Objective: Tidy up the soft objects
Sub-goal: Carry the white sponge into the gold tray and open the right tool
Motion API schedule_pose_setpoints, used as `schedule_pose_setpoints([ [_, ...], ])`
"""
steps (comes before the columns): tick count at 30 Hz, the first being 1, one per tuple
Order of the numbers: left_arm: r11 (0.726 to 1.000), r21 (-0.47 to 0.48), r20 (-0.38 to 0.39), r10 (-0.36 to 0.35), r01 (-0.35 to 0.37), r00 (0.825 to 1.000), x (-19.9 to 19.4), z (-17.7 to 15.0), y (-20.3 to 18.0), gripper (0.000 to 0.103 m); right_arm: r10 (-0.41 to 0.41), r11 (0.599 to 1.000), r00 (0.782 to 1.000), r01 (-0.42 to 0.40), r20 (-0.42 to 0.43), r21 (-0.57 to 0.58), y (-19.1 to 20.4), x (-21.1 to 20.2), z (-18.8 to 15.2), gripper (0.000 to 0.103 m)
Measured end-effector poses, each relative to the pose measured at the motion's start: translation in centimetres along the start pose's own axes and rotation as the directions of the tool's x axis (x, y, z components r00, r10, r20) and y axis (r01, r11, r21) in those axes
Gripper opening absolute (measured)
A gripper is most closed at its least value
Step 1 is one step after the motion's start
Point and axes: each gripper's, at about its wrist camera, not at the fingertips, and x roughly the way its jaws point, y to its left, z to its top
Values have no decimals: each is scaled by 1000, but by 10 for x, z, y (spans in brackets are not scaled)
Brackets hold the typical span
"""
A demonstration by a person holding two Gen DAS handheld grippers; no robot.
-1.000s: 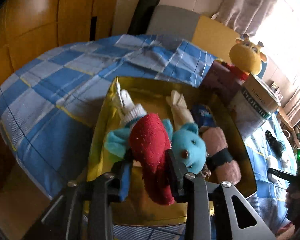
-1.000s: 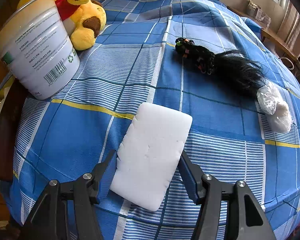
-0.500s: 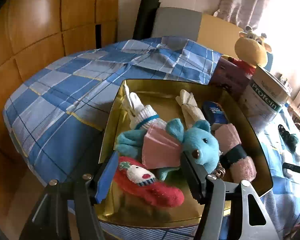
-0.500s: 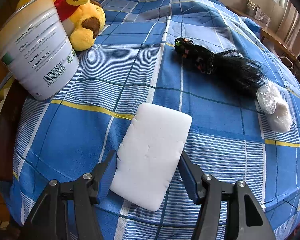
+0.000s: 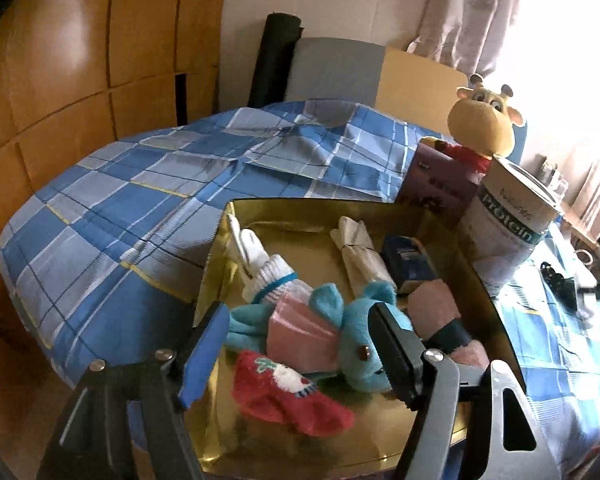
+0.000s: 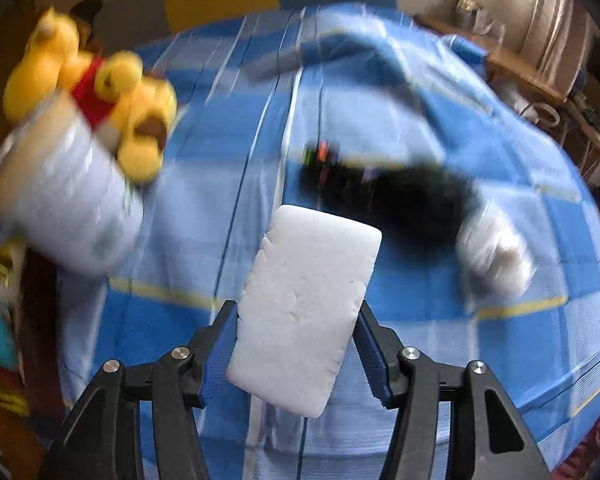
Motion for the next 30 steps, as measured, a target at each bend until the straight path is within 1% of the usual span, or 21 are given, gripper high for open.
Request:
schedule_pose_setpoints([
  [2,1000,4,4,-9,9,1000,1,0,-1,72,-53,999,999,53,6,3,6,-2,31,57],
  [4,1000,7,2,-21,21,1000,2,0,-1,72,-129,992,992,129,11,6,14,-4,69,57],
  [5,1000,7,1,-25,25,1000,2,0,0,72,-159,987,987,159,25,10,22,-6,95,57],
  [8,1000,5,-6,-25,25,1000,4,1,2,72,-198,980,976,198,88,14,47,-20,152,57],
  [10,1000,-3,-13,-30,30,999,5,1,5,72,-199,980,968,200,156,10,75,-36,192,58],
  [11,1000,-4,-15,-29,29,999,6,2,6,72,-194,980,961,199,197,-6,95,-46,213,57],
  [13,999,-11,-15,-31,31,999,6,2,8,72,-184,979,950,199,253,-36,129,-59,239,58],
  [14,999,-13,-17,-33,33,999,7,2,9,72,-167,979,942,192,290,-61,154,-69,255,58],
  [16,999,-13,-18,-30,30,999,8,2,10,72,-125,980,933,169,337,-105,191,-81,269,58],
  [17,999,-15,-20,-29,29,999,8,2,11,72,-82,978,928,144,364,-148,218,-88,276,58],
  [18,999,-18,-22,-26,26,999,9,2,12,72,-46,975,925,123,378,-184,235,-93,279,58],
  [19,1000,-20,-22,-24,24,999,9,2,13,72,19,965,919,86,394,-246,261,-99,277,58],
  [20,1000,-22,-22,-21,20,1000,9,3,15,72,65,955,916,58,397,-290,278,-102,274,58],
  [22,999,-31,-21,-11,11,1000,9,3,18,72,179,909,908,-5,379,-418,319,-108,254,58],
  [23,999,-36,-19,-7,6,1000,8,4,19,72,237,863,903,-27,357,-504,342,-111,235,57],
  [24,999,-41,-17,-2,2,1000,8,4,21,72,268,829,901,-35,341,-558,356,-114,219,57],
  [25,999,-44,-14,2,-3,1000,7,4,22,72,305,783,899,-48,315,-620,371,-116,199,57],
  [26,999,-46,-11,6,-7,1000,6,4,24,72,328,748,899,-59,290,-661,381,-116,182,58],
  [28,999,-51,-11,11,-11,1000,4,4,25,72,374,669,902,-102,214,-736,397,-114,143,57],
  [29,999,-53,-9,12,-13,1000,3,4,25,72,388,625,907,-128,164,-770,403,-110,119,57],
  [30,999,-52,-3,13,-13,1000,0,4,25,72,389,603,912,-146,129,-784,406,-106,101,57],
])
